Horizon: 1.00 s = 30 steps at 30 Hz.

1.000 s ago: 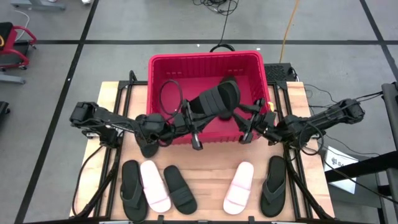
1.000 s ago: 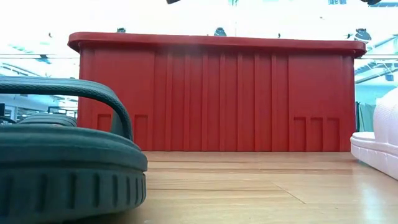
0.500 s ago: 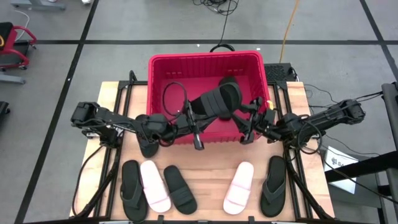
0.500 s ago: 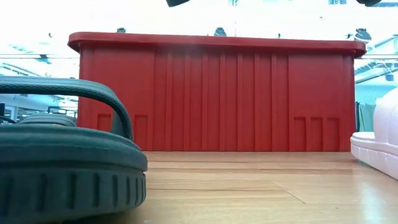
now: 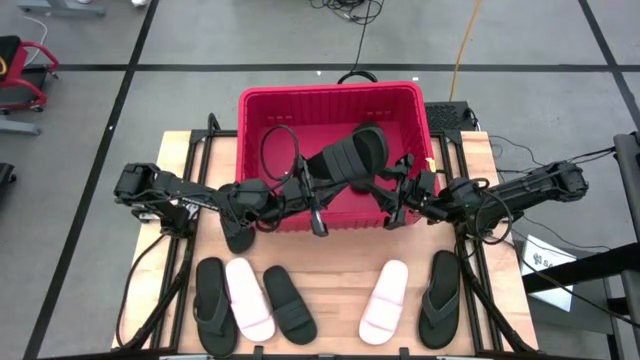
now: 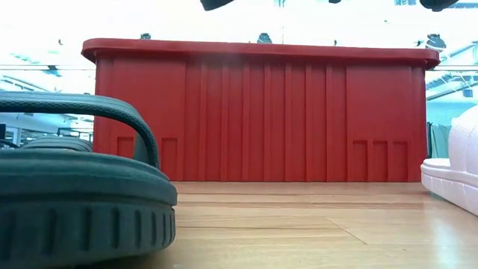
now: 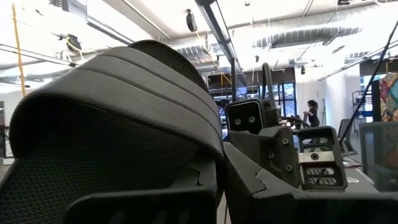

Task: Pick and place slides into bin
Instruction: Put the black slide into the red bin

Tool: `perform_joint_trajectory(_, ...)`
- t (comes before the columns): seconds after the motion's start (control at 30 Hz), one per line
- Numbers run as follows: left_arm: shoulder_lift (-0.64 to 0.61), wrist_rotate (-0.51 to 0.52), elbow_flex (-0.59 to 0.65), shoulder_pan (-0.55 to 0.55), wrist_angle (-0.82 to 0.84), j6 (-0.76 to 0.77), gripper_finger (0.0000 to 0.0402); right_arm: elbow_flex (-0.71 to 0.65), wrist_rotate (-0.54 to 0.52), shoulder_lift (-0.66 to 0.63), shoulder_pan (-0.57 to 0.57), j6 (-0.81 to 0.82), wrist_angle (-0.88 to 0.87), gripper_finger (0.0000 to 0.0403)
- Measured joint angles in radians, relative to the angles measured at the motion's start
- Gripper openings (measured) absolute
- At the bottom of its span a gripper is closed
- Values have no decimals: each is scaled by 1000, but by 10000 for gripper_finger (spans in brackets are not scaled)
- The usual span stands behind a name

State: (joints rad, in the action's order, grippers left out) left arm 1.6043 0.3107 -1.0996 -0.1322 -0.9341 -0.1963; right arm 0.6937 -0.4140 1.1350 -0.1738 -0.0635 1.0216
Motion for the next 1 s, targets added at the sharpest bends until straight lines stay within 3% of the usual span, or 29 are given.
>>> perform_joint_trajectory(0.33,-2,-20,0,1,6,22,0,0,66,60,46,1,92,180)
perform_joint_trajectory(0.73,-3,-20,0,1,15,23,0,0,75,75,56,1,129,82)
perform_joint_trajectory(1.0,-3,-20,0,1,18,37,0,0,79,75,56,0,131,92)
